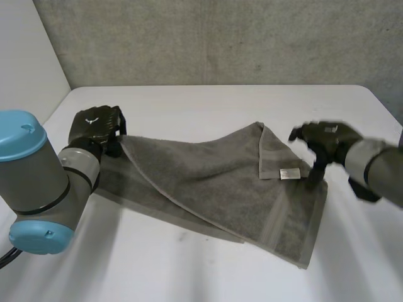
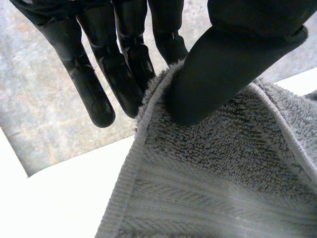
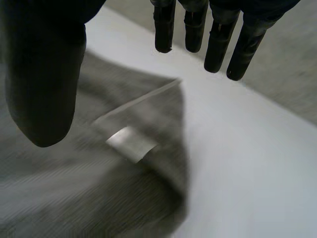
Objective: Fold the towel.
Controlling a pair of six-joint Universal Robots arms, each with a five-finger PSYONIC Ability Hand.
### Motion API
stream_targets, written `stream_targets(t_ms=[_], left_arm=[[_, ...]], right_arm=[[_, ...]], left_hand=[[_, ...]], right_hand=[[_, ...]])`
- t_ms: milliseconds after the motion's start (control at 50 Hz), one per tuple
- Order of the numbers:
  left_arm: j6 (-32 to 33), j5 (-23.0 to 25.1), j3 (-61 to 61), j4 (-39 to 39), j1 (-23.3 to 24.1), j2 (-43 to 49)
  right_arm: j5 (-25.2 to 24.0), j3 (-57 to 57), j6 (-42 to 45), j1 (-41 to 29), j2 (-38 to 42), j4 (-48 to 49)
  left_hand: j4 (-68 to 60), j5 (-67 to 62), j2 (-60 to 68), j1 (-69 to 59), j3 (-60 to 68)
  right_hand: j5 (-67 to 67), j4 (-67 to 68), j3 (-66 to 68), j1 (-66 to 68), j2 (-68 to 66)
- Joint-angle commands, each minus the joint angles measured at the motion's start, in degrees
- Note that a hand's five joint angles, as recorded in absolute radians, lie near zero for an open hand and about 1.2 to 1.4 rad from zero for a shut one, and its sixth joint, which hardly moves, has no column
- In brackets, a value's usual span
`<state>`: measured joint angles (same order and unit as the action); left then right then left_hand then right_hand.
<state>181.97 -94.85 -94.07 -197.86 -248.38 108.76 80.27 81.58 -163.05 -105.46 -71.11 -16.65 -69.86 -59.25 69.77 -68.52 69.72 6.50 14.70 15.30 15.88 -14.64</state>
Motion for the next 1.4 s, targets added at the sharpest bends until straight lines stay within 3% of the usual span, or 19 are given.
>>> stream_targets(t_ms=[20,260,480,1400], left_arm=[[-0.04,0.02,-0.76,-0.42,-0.70,0.05],[-0.04,0.02,-2.08,-0.77,-0.70,-1.45],[-0.12,0.02,-2.87,-1.65,-0.70,-1.45],[-0.04,0.02,-3.66,-2.45,-0.70,-1.36]], right_arm=[[-0.64,13.61,0.37,-0.45,-3.34,7.25],[-0.64,27.92,0.28,-3.00,-3.69,21.91],[0.06,32.33,1.42,-5.20,-2.28,30.89],[0.32,34.53,4.58,-4.94,-0.52,31.95]], left_hand=[[-10.14,-10.75,10.23,-11.48,10.28],[-10.14,-10.75,10.23,-11.48,10.28],[-10.14,-10.75,10.23,-11.48,10.28],[-10.14,-10.75,10.23,-11.48,10.28]], right_hand=[[0.65,2.45,1.85,1.26,-2.51],[0.82,2.62,2.02,1.43,-2.68],[4.02,5.81,5.21,4.63,-5.87],[3.17,4.97,4.37,3.78,-5.03]])
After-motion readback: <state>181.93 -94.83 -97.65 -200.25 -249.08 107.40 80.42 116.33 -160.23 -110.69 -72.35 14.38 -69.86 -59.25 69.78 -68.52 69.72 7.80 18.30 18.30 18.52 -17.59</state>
